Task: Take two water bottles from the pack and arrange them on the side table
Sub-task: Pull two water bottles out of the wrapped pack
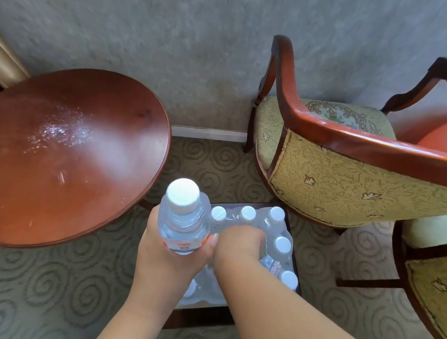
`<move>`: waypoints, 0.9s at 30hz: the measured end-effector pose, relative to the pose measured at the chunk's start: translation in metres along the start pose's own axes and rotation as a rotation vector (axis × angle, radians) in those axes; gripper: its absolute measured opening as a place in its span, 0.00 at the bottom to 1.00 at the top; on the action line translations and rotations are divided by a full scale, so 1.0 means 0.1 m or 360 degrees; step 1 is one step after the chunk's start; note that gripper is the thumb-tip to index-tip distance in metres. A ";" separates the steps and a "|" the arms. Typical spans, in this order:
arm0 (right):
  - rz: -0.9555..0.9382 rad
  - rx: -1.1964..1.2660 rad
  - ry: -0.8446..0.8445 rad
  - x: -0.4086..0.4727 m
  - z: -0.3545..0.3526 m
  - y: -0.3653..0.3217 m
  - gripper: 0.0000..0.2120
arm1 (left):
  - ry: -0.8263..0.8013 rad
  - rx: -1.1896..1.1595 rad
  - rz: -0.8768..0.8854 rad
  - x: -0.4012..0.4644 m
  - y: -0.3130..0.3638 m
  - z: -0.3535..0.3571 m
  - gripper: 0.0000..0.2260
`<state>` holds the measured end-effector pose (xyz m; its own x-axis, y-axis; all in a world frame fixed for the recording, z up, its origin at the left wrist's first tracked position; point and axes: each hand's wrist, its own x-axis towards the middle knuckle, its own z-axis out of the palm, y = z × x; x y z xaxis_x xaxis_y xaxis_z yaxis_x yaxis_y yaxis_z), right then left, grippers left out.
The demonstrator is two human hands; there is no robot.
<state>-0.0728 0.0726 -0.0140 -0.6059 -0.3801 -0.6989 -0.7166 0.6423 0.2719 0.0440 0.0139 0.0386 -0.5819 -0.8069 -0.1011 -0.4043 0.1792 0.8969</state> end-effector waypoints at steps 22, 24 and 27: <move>0.0069 0.0865 0.1154 -1.72 -1.18 1.82 0.17 | 0.0021 -0.0199 -0.0065 -0.15 0.04 -0.06 0.37; 0.0053 0.1045 0.1199 -1.55 -0.96 1.80 0.17 | 0.0030 -0.0213 -0.0087 -0.14 0.02 -0.05 0.37; -0.0168 0.1815 0.1411 -1.35 -0.59 1.76 0.17 | 0.0057 -0.0182 -0.0064 -0.16 0.02 -0.03 0.37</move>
<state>-0.1378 0.1971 0.1672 -0.8826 -0.4657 0.0649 -0.3668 0.5955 -0.7147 0.0547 0.0251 0.0432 -0.5407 -0.8320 -0.1242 -0.3423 0.0827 0.9360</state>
